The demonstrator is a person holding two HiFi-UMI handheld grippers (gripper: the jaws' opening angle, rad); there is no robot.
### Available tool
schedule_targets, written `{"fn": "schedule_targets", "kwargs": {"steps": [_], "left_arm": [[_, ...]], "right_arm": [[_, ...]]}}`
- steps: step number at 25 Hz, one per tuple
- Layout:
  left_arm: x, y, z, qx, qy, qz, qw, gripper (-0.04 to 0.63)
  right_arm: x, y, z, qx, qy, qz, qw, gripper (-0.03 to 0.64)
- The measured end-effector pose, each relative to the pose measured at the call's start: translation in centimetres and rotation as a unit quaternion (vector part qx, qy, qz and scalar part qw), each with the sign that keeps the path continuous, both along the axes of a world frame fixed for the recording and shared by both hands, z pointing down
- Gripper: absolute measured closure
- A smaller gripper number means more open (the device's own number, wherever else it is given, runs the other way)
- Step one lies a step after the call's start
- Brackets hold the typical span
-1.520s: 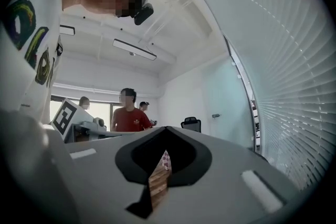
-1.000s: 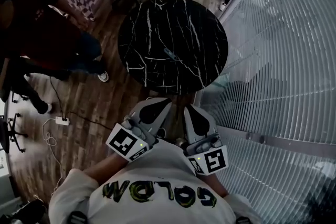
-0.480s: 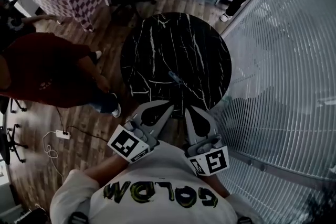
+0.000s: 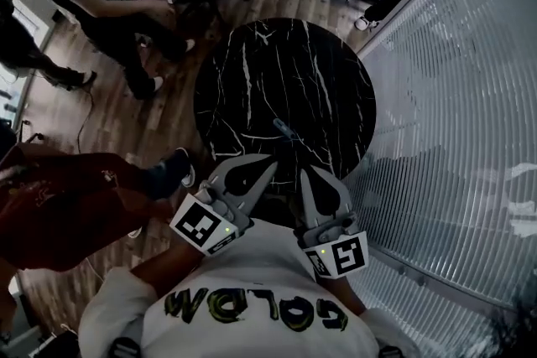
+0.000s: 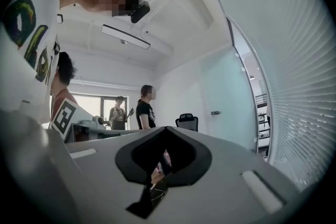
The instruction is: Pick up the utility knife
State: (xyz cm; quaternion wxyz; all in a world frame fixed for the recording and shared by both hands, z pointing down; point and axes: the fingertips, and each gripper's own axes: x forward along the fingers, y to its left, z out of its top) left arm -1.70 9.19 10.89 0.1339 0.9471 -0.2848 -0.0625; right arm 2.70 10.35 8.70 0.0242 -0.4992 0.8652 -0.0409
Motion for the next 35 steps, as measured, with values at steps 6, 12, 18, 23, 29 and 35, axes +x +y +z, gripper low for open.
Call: {"fn": "schedule_targets", "kwargs": {"steps": [6,12,18,23,29,35], "left_arm": [[0.9,-1.7,1.9,-0.017,-0.006,-0.022,0.9996,0.592],[1.9,-3.2,4.6,-0.043,-0.024,-0.018,0.9986,0.592],[2.9,-6.6,8.5,-0.042,-0.042,-0.013,0.9982,0.592],[3.2,-8.3,12.1,-0.064,-0.045,-0.01,0.9969,0.592],[3.2,-10.3,16.3,-0.075,-0.052,-0.001,0.9958,0.592],[3.4,-11.6,20.0,-0.08,-0.056,0.012,0.9951,0.592]], "right_arm": [[1.1,-1.4,2.0,-0.021,0.017,-0.017,1.0,0.614],[1.5,-3.1,4.9,-0.06,0.057,-0.039,0.996,0.614],[2.1,-6.9,9.5,-0.093,0.084,-0.05,0.991,0.609],[2.2,-8.9,14.2,-0.129,0.114,-0.066,0.983,0.578],[2.2,-11.0,19.6,-0.168,0.166,-0.089,0.968,0.552],[2.0,-12.6,24.4,-0.199,0.212,-0.11,0.951,0.518]]}}
